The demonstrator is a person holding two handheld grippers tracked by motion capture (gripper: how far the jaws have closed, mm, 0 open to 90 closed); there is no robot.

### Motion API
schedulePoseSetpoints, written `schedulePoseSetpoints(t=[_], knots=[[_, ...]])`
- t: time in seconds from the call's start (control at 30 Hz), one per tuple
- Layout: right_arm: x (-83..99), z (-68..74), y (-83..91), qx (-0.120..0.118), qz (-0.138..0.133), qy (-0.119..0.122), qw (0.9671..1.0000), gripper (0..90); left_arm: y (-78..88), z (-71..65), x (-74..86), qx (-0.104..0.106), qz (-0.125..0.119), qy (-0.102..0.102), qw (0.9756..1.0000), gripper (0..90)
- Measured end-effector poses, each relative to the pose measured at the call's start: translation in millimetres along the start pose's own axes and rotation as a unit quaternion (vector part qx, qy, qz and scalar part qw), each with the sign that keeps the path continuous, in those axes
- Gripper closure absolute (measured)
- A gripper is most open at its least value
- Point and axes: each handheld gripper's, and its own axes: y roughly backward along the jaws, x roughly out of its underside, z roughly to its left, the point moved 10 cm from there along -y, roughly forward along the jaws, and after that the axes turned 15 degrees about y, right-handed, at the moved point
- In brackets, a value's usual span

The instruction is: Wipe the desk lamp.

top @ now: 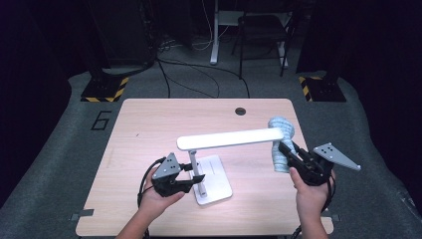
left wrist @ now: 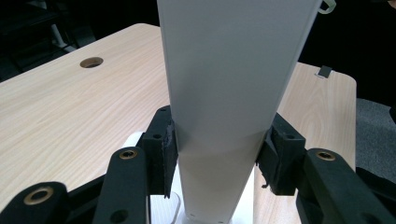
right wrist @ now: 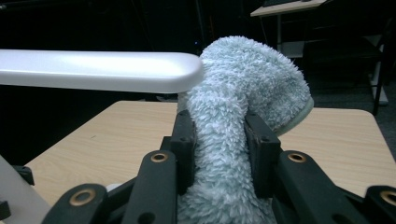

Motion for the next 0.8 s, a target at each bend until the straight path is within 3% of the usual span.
schedulePoseSetpoints(t=[0.2,0.33,0.8], knots=[[-6.4,-16.1,11.1,0.02,-0.016,-0.003,0.9997,69.1,-0.5,-0.2,-0.2,0.0,0.0,0.0,1.0,53.1],[-17.6,-18.5,17.5,0.023,-0.028,0.001,0.9993,69.0,-0.5,0.6,-0.5,-0.002,0.001,-0.005,1.0,53.0],[-54.6,-4.2,16.6,0.005,-0.042,0.033,0.9985,68.9,-0.5,1.4,-0.7,-0.003,0.002,-0.006,1.0,53.0]])
